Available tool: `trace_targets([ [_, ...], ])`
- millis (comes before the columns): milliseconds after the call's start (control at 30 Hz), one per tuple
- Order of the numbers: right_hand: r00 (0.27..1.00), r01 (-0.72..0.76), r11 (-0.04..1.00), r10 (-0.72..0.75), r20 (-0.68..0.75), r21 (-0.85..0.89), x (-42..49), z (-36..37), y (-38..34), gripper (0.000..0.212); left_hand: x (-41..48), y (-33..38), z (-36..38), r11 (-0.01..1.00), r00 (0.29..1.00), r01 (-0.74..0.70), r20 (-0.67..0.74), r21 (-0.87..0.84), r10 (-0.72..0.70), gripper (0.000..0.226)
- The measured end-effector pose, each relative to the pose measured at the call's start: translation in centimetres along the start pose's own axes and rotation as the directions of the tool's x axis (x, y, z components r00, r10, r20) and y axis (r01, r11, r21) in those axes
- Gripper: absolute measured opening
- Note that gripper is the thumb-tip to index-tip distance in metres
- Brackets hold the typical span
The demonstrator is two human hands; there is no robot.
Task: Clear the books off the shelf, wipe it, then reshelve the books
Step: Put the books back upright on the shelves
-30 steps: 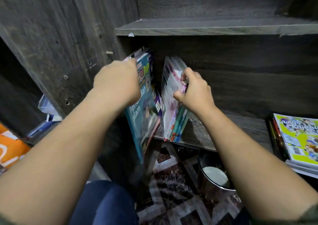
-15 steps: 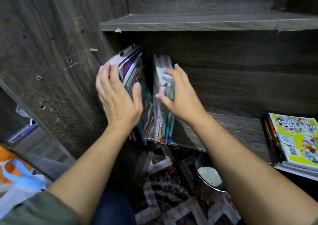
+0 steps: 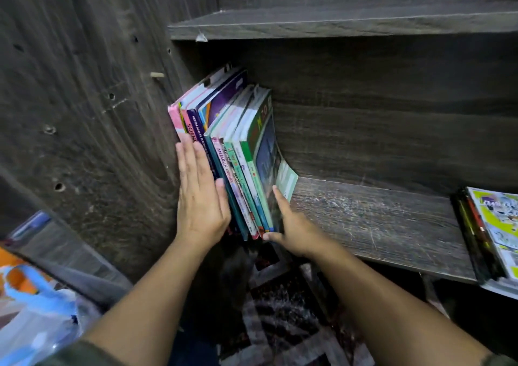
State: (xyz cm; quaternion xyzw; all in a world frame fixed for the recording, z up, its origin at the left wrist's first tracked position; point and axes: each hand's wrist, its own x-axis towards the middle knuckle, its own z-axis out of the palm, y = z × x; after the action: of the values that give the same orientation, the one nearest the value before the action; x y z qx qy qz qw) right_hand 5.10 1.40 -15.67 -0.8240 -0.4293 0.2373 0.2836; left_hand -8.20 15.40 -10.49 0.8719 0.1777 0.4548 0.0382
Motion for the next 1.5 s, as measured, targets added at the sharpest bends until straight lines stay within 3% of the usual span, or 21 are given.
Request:
trace_targets([
  [233, 0.999, 0.039, 0.996, -0.036, -0.036, 0.080, 0.7, 0.9, 0.4, 0.111, -0.6, -0.8, 2.0, 0.962, 1.000, 0.003, 0.001, 0.274, -0.003, 0.071],
  [333, 0.996, 0.059, 0.993, -0.051, -0.079, 0.105, 0.8, 2.0, 0.0, 0.107, -0.5, -0.7, 2.4, 0.949, 1.000, 0.004, 0.001, 0.316, -0.005, 0.073],
  [533, 0.999, 0.046, 0.997, -0.046, 0.001, 0.055, 1.1, 0.4, 0.9, 0.117, -0.5, -0.4, 2.6, 0.997, 1.000, 0.010, 0.021, 0.080, -0.012, 0.079],
  [700, 0.999, 0.037, 0.998, -0.038, 0.017, 0.045, 1.2, 0.5, 0.7, 0.117, 0.0, 0.4, 2.6, 0.998, 0.997, 0.055, 0.055, -0.012, -0.054, 0.081],
  [767, 1.000, 0.010, 0.998, -0.008, 0.028, -0.067, 0.7, -0.6, 0.7, 0.111, -0.3, 1.1, 1.8, 0.996, 0.996, 0.085, 0.036, -0.031, -0.083, 0.080],
  [833, 1.000, -0.018, 0.957, 0.015, -0.012, -0.289, -0.4, -2.4, 0.7, 0.096, -1.0, 2.3, 1.2, 0.993, 0.993, 0.116, -0.001, 0.014, -0.116, 0.078],
  [933, 0.990, -0.096, 0.858, 0.031, -0.135, -0.505, -3.7, -5.4, 1.1, 0.071, -3.5, 5.5, 1.4, 0.991, 0.999, 0.035, -0.037, 0.130, -0.030, 0.064],
  [1033, 0.969, -0.206, 0.797, 0.085, -0.233, -0.567, -9.1, -7.7, 2.9, 0.062, -5.7, 9.5, 2.5, 0.996, 0.976, -0.011, 0.217, 0.085, -0.008, 0.042],
  [1100, 0.948, -0.286, 0.780, 0.145, -0.284, -0.556, -13.3, -8.6, 4.8, 0.057, -6.1, 12.5, 3.6, 0.997, 0.883, 0.024, 0.467, 0.073, -0.055, 0.031],
  [1167, 0.917, -0.378, 0.773, 0.238, -0.319, -0.509, -18.0, -9.1, 7.0, 0.054, -5.9, 16.2, 4.5, 0.997, 0.734, 0.070, 0.676, 0.029, -0.071, 0.024],
  [1267, 0.859, -0.504, 0.760, 0.395, -0.325, -0.410, -24.9, -9.7, 10.3, 0.047, -5.1, 22.4, 5.3, 0.996, 0.534, -0.023, 0.841, -0.085, 0.084, 0.028],
  [1400, 0.778, -0.621, 0.755, 0.559, -0.287, -0.211, -33.2, -8.9, 15.2, 0.047, -6.6, 31.5, 6.3, 0.927, 0.209, -0.154, 0.905, -0.343, 0.370, 0.029],
  [1500, 0.727, -0.679, 0.729, 0.647, -0.230, -0.094, -38.5, -6.9, 19.0, 0.048, -9.6, 37.2, 7.1, 0.864, -0.023, -0.197, 0.883, -0.464, 0.469, 0.034],
])
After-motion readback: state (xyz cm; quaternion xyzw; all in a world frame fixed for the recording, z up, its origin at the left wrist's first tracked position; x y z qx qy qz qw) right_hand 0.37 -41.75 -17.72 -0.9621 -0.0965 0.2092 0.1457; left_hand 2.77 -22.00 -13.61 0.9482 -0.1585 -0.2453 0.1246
